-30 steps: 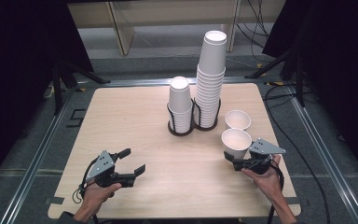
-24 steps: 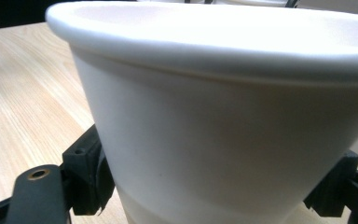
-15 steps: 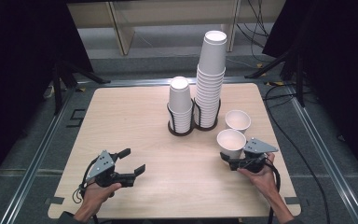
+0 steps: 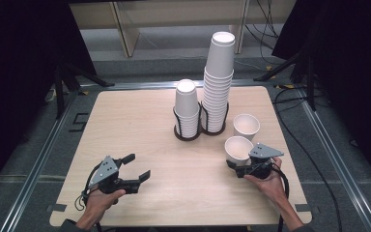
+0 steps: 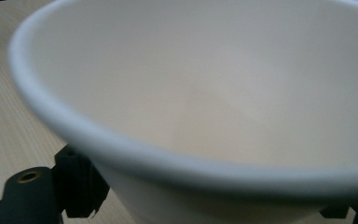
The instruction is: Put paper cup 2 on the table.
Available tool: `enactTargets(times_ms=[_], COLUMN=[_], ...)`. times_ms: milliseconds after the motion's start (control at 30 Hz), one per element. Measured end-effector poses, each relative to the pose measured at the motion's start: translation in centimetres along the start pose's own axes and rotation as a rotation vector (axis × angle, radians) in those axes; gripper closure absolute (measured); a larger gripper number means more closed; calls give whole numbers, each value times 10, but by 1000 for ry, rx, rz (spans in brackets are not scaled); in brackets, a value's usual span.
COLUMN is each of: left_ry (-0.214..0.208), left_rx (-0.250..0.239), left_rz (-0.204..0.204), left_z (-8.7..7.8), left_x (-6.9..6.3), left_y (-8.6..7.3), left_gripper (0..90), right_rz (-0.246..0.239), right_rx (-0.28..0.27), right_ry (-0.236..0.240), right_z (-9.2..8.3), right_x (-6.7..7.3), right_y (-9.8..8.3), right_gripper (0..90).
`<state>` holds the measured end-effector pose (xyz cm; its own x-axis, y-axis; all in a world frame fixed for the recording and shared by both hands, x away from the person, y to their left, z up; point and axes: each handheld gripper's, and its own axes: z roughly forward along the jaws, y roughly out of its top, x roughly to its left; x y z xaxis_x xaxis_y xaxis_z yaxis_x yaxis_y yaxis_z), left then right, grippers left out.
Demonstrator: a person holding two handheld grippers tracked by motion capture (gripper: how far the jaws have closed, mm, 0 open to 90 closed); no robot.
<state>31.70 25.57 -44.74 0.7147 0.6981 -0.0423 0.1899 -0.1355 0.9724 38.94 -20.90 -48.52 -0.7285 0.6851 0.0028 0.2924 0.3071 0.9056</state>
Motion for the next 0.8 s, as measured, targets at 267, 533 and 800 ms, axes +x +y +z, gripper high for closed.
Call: enactTargets(times_ms=[267, 533, 800], left_ry=[-5, -5, 2], left_rx=[-4, -10, -7], left_rz=[-7, -4, 6], left_z=[-1, -2, -3], left_x=[-1, 0, 2], left_y=[0, 1, 0], left_gripper=[146, 146, 146], right_rz=[28, 19, 62], right_rx=[36, 109, 110], right_ry=[-3, 2, -51], right_z=[-4, -17, -47], right_x=[-4, 0, 0], right_y=[-2, -8, -13], right_gripper=[154, 155, 154])
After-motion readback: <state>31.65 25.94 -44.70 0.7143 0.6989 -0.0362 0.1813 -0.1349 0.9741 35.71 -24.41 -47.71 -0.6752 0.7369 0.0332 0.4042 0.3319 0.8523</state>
